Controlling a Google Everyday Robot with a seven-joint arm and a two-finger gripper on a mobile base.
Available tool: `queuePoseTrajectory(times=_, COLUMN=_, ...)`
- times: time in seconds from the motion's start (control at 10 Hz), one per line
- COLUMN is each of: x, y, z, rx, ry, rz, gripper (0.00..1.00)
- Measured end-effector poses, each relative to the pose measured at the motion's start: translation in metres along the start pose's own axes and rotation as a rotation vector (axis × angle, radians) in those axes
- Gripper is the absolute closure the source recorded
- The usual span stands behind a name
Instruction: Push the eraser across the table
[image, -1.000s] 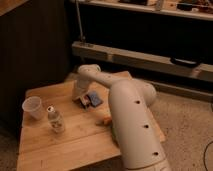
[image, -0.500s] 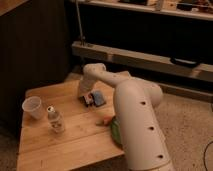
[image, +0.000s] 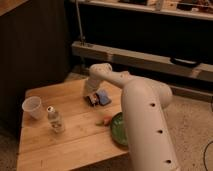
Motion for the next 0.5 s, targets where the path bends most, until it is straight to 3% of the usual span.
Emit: queuePoseTrajectory(times=0.5, x=0.014, y=0.027, z=-0.017, rx=-0.013, ry=0.027, rz=0.052, gripper=1.0)
